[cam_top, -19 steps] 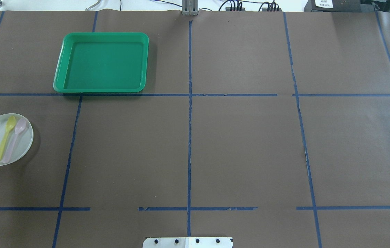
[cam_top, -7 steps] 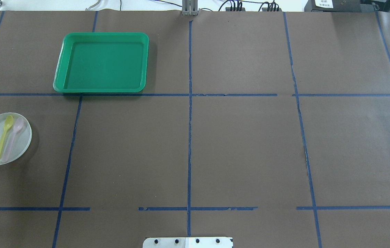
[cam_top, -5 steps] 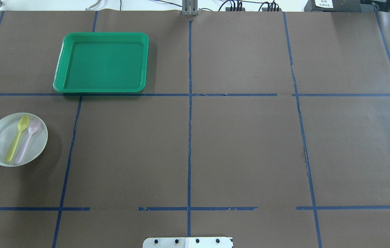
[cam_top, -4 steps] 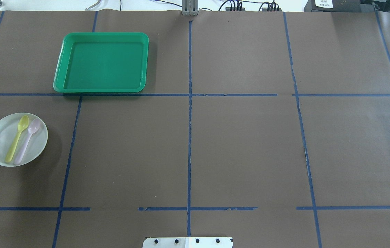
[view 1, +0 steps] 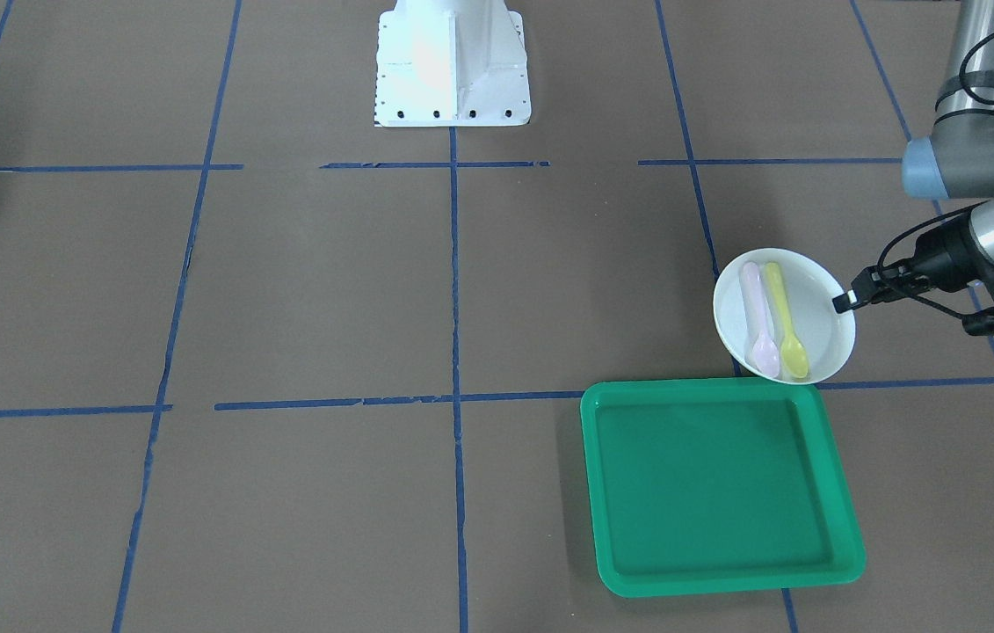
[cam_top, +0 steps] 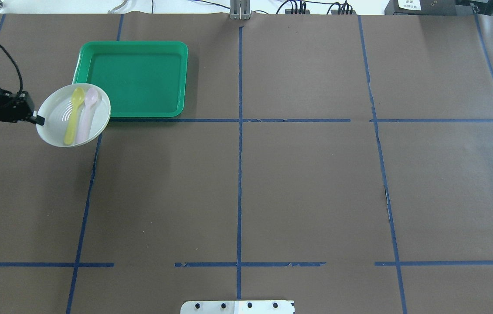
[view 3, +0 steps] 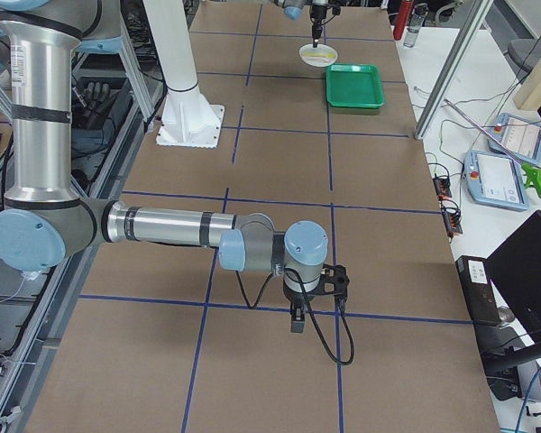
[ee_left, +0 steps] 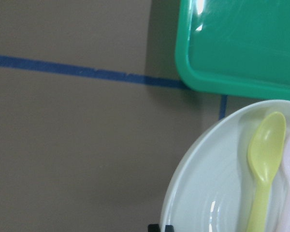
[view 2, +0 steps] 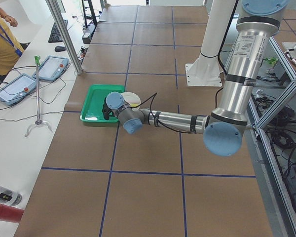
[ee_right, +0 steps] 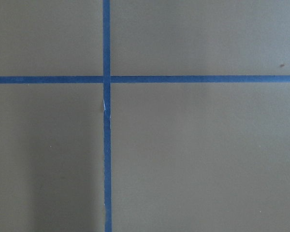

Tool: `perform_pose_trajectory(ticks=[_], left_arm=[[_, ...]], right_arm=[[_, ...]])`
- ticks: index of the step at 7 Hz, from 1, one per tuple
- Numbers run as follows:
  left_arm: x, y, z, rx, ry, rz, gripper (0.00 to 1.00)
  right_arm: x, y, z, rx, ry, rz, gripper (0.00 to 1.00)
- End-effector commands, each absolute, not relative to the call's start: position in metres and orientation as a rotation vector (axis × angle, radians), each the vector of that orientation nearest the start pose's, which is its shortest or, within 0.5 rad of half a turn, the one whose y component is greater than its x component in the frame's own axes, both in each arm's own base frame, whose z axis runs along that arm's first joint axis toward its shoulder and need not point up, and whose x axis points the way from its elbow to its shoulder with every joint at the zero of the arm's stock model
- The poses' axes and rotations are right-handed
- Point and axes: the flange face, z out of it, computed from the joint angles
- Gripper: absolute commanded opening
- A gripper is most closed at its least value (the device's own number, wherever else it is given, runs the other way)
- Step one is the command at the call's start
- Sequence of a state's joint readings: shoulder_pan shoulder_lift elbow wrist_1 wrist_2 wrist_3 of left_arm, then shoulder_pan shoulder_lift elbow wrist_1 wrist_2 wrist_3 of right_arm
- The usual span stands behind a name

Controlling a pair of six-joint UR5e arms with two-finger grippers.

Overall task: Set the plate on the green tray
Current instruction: 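Lift the white plate with the left gripper toward the green tray, then lower the plate onto the green tray and open the left gripper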

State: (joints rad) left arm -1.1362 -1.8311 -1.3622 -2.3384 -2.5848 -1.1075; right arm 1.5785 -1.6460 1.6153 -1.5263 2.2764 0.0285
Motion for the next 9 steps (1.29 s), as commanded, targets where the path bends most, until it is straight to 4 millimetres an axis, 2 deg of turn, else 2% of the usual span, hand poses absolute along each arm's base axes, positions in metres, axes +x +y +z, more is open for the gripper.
perform_pose_trajectory(ticks=[1, 2, 3, 4, 5, 6, 7, 8, 9], left_arm=[[0.241, -0.641, 0.497, -0.15, 1.156, -0.292, 0.0], [0.255, -0.673, 0.488, -0.141, 1.125, -0.354, 0.0], [0.268, -0.682, 0.483, -0.15, 1.118, -0.363, 0.0], [0.295, -0.695, 0.473, -0.127, 1.083, -0.408, 0.0], [0.308, -0.689, 0.478, -0.129, 1.096, -0.409, 0.0], [0.315, -0.689, 0.487, -0.109, 1.089, -0.409, 0.0], [0.319, -0.687, 0.487, -0.11, 1.09, -0.405, 0.0], [0.321, -0.685, 0.487, -0.112, 1.09, -0.4, 0.17], [0.321, -0.684, 0.488, -0.11, 1.092, -0.398, 0.72]], right_arm=[[0.072, -0.46, 0.673, 0.006, -0.706, 0.03, 1.0], [0.072, -0.46, 0.673, 0.006, -0.706, 0.03, 1.0], [0.072, -0.46, 0.673, 0.006, -0.707, 0.03, 1.0], [0.072, -0.46, 0.673, 0.006, -0.706, 0.03, 1.0], [0.072, -0.46, 0.673, 0.006, -0.706, 0.03, 1.0], [0.072, -0.46, 0.673, 0.006, -0.706, 0.029, 1.0], [0.072, -0.46, 0.673, 0.006, -0.706, 0.03, 1.0], [0.072, -0.46, 0.673, 0.006, -0.706, 0.03, 1.0], [0.072, -0.46, 0.673, 0.006, -0.706, 0.03, 1.0]])
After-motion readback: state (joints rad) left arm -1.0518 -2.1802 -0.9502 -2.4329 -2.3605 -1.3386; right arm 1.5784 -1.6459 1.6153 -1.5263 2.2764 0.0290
